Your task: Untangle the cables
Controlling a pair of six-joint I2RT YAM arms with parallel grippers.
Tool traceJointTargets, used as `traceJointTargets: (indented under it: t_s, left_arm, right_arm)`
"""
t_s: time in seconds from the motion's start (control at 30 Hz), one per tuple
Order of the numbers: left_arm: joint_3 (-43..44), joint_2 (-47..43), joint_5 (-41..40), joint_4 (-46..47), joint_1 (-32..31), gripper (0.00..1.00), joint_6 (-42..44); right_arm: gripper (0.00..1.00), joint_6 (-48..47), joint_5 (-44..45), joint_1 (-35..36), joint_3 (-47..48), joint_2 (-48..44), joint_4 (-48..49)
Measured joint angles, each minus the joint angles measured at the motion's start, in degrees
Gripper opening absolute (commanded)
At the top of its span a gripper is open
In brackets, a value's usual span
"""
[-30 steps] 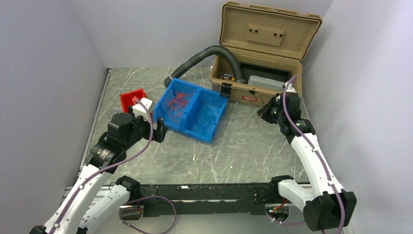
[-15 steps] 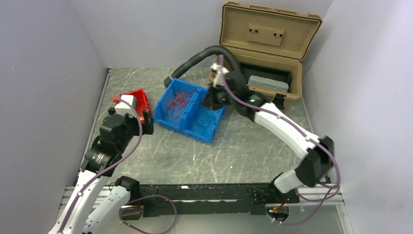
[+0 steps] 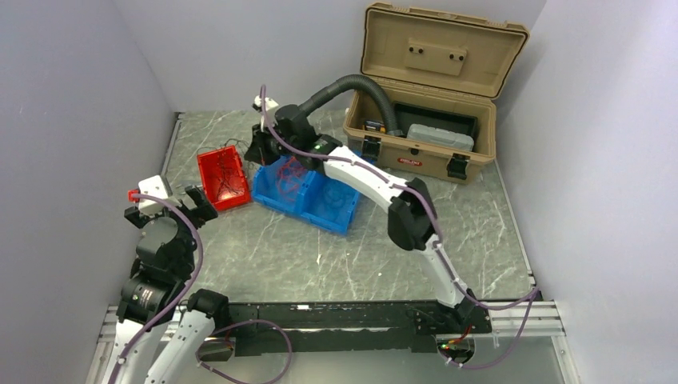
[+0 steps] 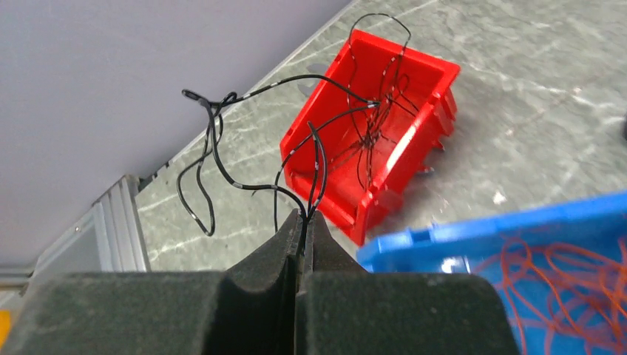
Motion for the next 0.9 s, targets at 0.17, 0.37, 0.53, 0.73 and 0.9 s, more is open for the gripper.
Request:
traceJointTargets:
  t_s: [0.17, 0.37, 0.53, 0.73, 0.9]
  left_arm:
    - [-0.2, 0.6, -1.4, -0.3, 0.5, 1.00, 0.0]
    - [-0.2, 1.2, -1.5, -0.4, 1.0, 0.99, 0.0]
    - [-0.2, 1.2, -1.3, -0.4, 1.2, 0.99, 0.0]
    - [-0.2, 2.8, -0.4, -0.4, 1.4, 0.99, 0.2]
    - [-0.2, 6.7, 2.3, -0.5, 1.9, 0.99, 0.2]
  right_arm:
    - [0.00, 4.1, -1.7, 0.7, 3.7, 9.6, 9.7]
    - [0.00, 7.3, 0.6, 1.7, 12.7, 22.1, 17.8]
    - [0.69, 7.9, 3.1, 3.2, 13.1, 24.1, 21.9]
    - [0.66, 5.7, 5.1, 4.7, 10.9, 21.3, 22.4]
    - [0.71, 4.0, 6.2, 4.5, 0.4, 11.4, 21.4]
